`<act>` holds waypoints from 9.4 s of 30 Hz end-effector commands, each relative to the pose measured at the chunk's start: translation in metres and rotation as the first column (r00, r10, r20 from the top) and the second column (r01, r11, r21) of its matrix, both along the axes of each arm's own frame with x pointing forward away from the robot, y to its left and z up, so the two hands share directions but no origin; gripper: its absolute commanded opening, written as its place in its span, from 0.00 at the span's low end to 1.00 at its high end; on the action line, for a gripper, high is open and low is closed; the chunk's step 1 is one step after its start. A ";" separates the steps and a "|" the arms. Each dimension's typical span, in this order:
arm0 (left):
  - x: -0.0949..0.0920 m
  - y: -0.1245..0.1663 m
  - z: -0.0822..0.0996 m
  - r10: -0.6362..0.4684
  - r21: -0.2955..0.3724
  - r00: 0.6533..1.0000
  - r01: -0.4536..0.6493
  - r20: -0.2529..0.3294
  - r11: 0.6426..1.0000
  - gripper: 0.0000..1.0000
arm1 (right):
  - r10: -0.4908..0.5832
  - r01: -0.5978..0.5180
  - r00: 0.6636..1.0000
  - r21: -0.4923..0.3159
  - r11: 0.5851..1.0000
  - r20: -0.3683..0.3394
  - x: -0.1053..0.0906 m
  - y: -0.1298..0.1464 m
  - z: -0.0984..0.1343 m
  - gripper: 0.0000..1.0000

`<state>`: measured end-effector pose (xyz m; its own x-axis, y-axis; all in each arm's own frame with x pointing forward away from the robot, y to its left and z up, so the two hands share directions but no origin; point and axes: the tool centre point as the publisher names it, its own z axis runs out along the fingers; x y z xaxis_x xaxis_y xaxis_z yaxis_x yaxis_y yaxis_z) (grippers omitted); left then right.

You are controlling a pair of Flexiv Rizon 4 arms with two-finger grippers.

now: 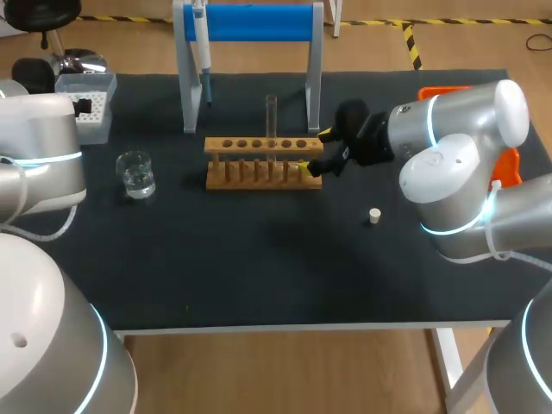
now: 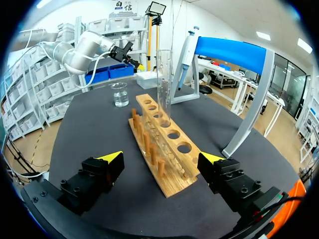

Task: Invert the test tube, pick up the pipette, mount the tip to pipette, aspirate from beaker and dispense into the tube, eject the tip, return the pipette, and cap with the stopper.

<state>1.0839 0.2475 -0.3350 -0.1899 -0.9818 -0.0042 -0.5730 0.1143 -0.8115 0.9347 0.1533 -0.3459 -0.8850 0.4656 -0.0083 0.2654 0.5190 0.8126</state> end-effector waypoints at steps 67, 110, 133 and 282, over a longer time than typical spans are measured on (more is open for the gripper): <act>0.049 0.002 -0.024 0.053 0.020 0.999 -0.053 -0.010 0.998 0.31 | 0.002 -0.002 1.000 -0.003 1.000 -0.003 0.000 -0.001 0.001 1.00; 0.052 -0.002 -0.032 0.057 0.014 0.998 -0.056 -0.030 0.998 0.24 | 0.002 -0.002 1.000 -0.003 1.000 -0.003 0.000 -0.001 0.001 1.00; 0.051 0.001 -0.037 0.062 0.010 0.997 -0.061 -0.037 0.998 0.00 | 0.002 -0.002 1.000 -0.003 1.000 -0.003 0.000 -0.001 0.001 1.00; -0.303 -0.483 0.194 -0.884 0.126 0.463 0.883 -0.069 0.453 0.00 | 0.002 -0.002 1.000 -0.003 1.000 -0.003 0.000 -0.001 0.001 1.00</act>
<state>0.7806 -0.2359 -0.1423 -0.9539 -0.2766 -0.1164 -0.0975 0.6523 -0.7517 0.9347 0.1534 -0.3459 -0.8850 0.4656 -0.0084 0.2654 0.5191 0.8125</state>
